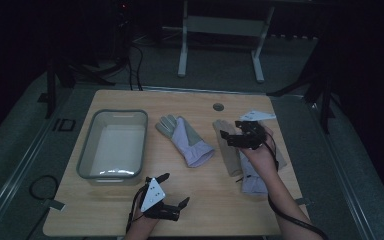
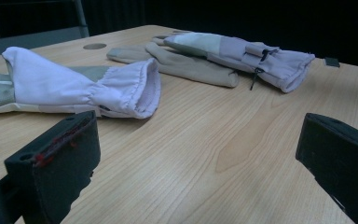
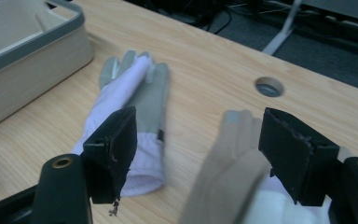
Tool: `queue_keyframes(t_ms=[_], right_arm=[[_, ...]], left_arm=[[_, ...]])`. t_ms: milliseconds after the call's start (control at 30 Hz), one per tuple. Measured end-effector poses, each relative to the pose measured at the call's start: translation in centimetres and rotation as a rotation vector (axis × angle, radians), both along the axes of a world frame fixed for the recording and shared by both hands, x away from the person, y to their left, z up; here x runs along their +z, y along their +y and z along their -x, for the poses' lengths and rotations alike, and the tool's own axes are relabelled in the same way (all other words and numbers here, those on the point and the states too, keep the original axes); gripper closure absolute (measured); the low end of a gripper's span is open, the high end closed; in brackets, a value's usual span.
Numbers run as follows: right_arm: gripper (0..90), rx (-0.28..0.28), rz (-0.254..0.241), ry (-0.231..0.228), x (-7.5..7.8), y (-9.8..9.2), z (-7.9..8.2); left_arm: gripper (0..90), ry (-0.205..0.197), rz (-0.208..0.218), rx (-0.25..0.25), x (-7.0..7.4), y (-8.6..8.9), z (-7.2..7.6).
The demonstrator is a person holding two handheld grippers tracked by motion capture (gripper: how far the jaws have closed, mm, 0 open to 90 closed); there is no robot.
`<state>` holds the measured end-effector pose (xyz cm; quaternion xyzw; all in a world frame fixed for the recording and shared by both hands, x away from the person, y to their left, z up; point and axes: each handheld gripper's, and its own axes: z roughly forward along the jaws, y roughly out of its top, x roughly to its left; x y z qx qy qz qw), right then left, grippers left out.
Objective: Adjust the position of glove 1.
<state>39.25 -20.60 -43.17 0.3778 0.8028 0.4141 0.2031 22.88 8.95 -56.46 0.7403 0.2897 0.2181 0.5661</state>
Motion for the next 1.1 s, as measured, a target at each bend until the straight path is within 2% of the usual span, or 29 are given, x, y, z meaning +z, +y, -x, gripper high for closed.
queue_keyframes(t_ms=[33, 67, 200, 267, 300, 433, 467, 567, 633, 667, 700, 767, 867, 1000, 1033, 1100], right_arm=[[28.1, 0.000, 0.000, 0.000, 0.0, 0.0, 0.0], [28.1, 0.025, 0.014, 0.010, -0.4, 1.1, -0.4], [28.2, 0.056, 0.023, 0.035, -1.1, 2.8, -1.2], [28.4, 0.057, 0.028, 0.040, -1.3, 3.2, -1.5], [28.4, 0.082, 0.032, 0.053, -1.7, 4.1, -2.1], [28.4, 0.092, 0.046, 0.068, -2.5, 5.1, -2.8], [29.7, 0.110, 0.073, 0.080, -3.1, 5.9, -3.5], [32.2, 0.122, 0.078, 0.093, -3.5, 6.3, -4.0], [36.1, 0.137, 0.088, 0.128, -4.2, 7.1, -5.1], [36.1, 0.137, 0.088, 0.128, -4.2, 7.1, -5.1], [41.2, 0.155, 0.094, 0.160, -4.8, 7.6, -5.7], [41.3, 0.160, 0.097, 0.170, -5.1, 7.8, -5.9], [45.9, 0.174, 0.131, 0.193, -6.1, 8.5, -6.5], [48.7, 0.176, 0.186, 0.183, -6.9, 9.4, -7.1], [48.7, 0.193, 0.218, 0.186, -7.3, 10.0, -7.5], [48.7, 0.196, 0.227, 0.189, -7.5, 10.3, -7.6]], left_arm=[[0.0, 0.000, -0.001, -0.001, 0.0, 0.0, 0.0], [0.0, -0.001, 0.000, -0.001, 0.0, 0.0, 0.0], [0.0, 0.002, 0.004, -0.003, 0.0, 0.0, 0.0], [0.0, 0.002, 0.005, -0.005, 0.0, 0.0, 0.0], [0.0, 0.002, 0.005, -0.006, 0.0, 0.0, 0.0], [0.0, 0.002, 0.004, -0.009, 0.0, 0.0, 0.0], [0.0, 0.002, 0.008, -0.008, 0.0, 0.0, 0.0], [0.0, 0.006, 0.013, -0.009, 0.0, 0.0, 0.0], [0.0, 0.006, 0.012, -0.011, 0.0, 0.0, 0.0], [0.0, 0.006, 0.012, -0.012, 0.0, 0.0, 0.0], [0.0, 0.005, 0.013, -0.013, 0.0, 0.0, 0.0], [0.0, 0.007, 0.013, -0.014, 0.0, 0.0, 0.0], [0.0, 0.008, 0.015, -0.016, 0.0, 0.0, 0.0], [0.0, 0.007, 0.017, -0.014, 0.0, 0.1, 0.0], [0.0, 0.006, 0.017, -0.012, 0.0, 0.1, 0.0], [0.0, 0.005, 0.017, -0.011, 0.0, 0.1, 0.0]])
